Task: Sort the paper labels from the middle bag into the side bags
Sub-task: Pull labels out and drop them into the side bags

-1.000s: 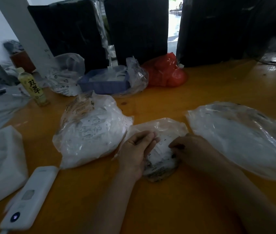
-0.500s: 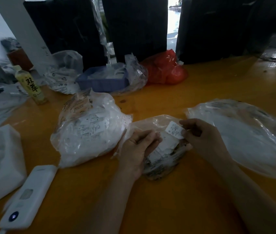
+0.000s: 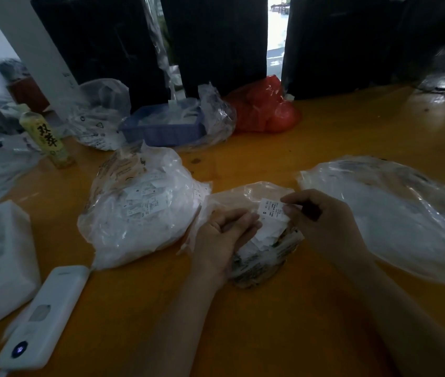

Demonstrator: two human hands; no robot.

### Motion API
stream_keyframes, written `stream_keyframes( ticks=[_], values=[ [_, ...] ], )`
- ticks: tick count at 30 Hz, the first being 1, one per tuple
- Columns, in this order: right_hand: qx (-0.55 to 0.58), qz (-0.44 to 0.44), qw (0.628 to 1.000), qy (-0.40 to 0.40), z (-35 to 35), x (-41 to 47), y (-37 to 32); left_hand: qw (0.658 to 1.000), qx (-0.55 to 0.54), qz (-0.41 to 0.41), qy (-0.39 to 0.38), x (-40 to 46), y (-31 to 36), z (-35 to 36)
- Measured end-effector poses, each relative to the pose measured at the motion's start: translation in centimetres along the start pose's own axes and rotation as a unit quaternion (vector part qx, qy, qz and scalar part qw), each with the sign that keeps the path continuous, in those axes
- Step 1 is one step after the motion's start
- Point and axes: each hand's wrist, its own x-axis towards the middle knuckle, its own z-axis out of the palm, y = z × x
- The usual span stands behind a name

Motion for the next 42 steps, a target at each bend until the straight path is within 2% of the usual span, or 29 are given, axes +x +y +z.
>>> stream_keyframes(
  ticks=[6,11,14,18,20,28,32,35,37,40,42],
  values=[
    [-0.116,-0.067,0.991,-0.018,0.3,0.2,0.3,0.994,0.094,0.049,0.016,-0.4,-0.1,0.1],
    [-0.115,-0.091,0.986,-0.075,0.5,0.0,0.2,0.963,0.24,0.126,0.004,-1.0,0.0,0.1],
    [-0.106,-0.07,0.988,-0.083,1.0,-0.2,0.1,0.945,0.296,0.141,-0.013,-1.5,0.1,0.4],
    [-0.024,0.023,0.999,-0.025,0.9,-0.1,0.2,0.956,0.268,0.118,0.019,-1.5,0.3,0.5],
    [-0.013,0.052,0.998,-0.022,0.7,0.0,0.4,0.965,0.236,0.102,0.04,-1.4,0.4,0.5],
    [-0.061,-0.006,0.997,-0.05,2.2,-0.8,-0.2,0.972,0.219,0.082,0.026,-1.3,0.3,0.3],
    [-0.041,-0.039,0.997,-0.057,2.2,-0.9,-0.9,0.981,0.184,0.052,0.033,-0.9,0.2,0.0],
    [-0.049,-0.03,0.996,-0.063,2.4,-0.9,-0.5,0.982,0.183,0.051,0.017,-0.7,0.1,-0.2],
    [-0.05,-0.019,0.998,-0.036,2.4,-0.9,-0.1,0.98,0.191,0.054,0.002,-0.6,0.0,-0.2],
    [0.006,0.018,1.0,0.015,1.8,-0.5,0.1,0.981,0.187,0.054,-0.009,-0.4,-0.1,-0.2],
    [0.039,0.042,0.998,0.02,1.3,-0.3,0.2,0.977,0.201,0.065,0.011,-0.4,-0.3,-0.2]
  ],
)
